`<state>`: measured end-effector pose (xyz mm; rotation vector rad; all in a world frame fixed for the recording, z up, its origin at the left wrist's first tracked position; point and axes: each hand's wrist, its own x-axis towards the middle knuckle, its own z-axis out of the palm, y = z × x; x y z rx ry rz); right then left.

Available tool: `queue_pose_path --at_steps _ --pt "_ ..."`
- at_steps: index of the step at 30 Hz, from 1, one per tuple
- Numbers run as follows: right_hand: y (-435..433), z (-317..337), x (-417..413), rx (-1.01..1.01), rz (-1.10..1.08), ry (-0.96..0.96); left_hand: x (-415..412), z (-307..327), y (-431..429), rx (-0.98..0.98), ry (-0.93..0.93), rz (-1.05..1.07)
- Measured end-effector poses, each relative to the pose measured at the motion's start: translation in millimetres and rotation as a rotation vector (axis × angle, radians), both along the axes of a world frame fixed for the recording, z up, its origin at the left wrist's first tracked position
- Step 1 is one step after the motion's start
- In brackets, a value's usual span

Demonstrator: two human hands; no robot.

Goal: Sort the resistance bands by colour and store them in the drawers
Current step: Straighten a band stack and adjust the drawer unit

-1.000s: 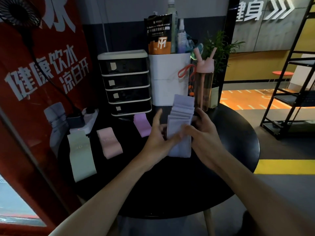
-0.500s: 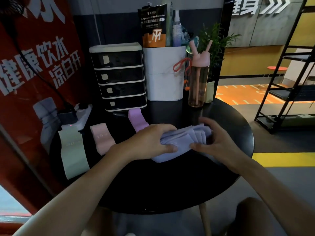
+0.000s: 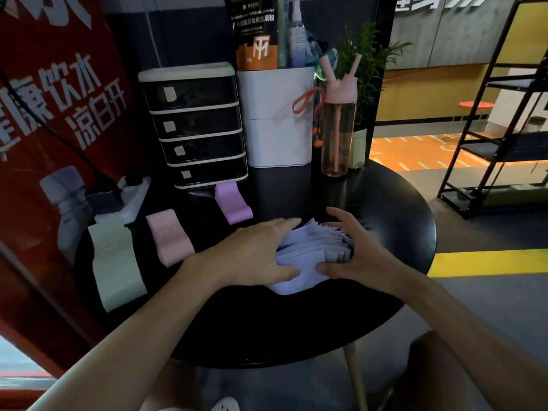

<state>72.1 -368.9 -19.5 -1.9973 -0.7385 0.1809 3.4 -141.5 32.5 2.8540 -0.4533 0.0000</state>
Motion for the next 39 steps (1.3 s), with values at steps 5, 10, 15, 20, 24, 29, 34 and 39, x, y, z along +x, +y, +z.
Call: queue_pose_path --at_steps 5,10,15,20,24,29,34,39 --pt "-2.2 4.4 0.4 -0.041 -0.05 -0.03 2.6 -0.1 -2.3 0.086 0.0 -0.014" --pt "-2.3 2.9 0.5 0.026 -0.052 -0.034 7.9 3.5 2.5 0.014 -0.042 -0.019" --pt "2.2 2.1 -0.1 -0.064 0.046 -0.021 9.4 1.6 -1.1 0.157 -0.015 -0.06" --pt "-1.7 4.3 2.4 -0.049 -0.006 0.023 12.0 -2.7 -15.5 0.18 -0.075 -0.084" --pt "-2.1 7.7 2.2 -0.082 0.029 0.02 16.8 -2.6 -19.7 0.109 -0.078 -0.103" --pt "-0.6 12.7 -0.2 -0.097 0.09 -0.005 20.2 -0.2 -15.6 -0.018 -0.072 -0.093" --pt "-0.3 8.0 1.9 -0.091 0.068 -0.091 15.0 0.7 -7.8 -0.035 -0.102 -0.085" --pt "-1.0 6.5 0.1 -0.028 0.074 -0.074 -2.3 -21.9 26.3 -0.365 -0.099 0.033"
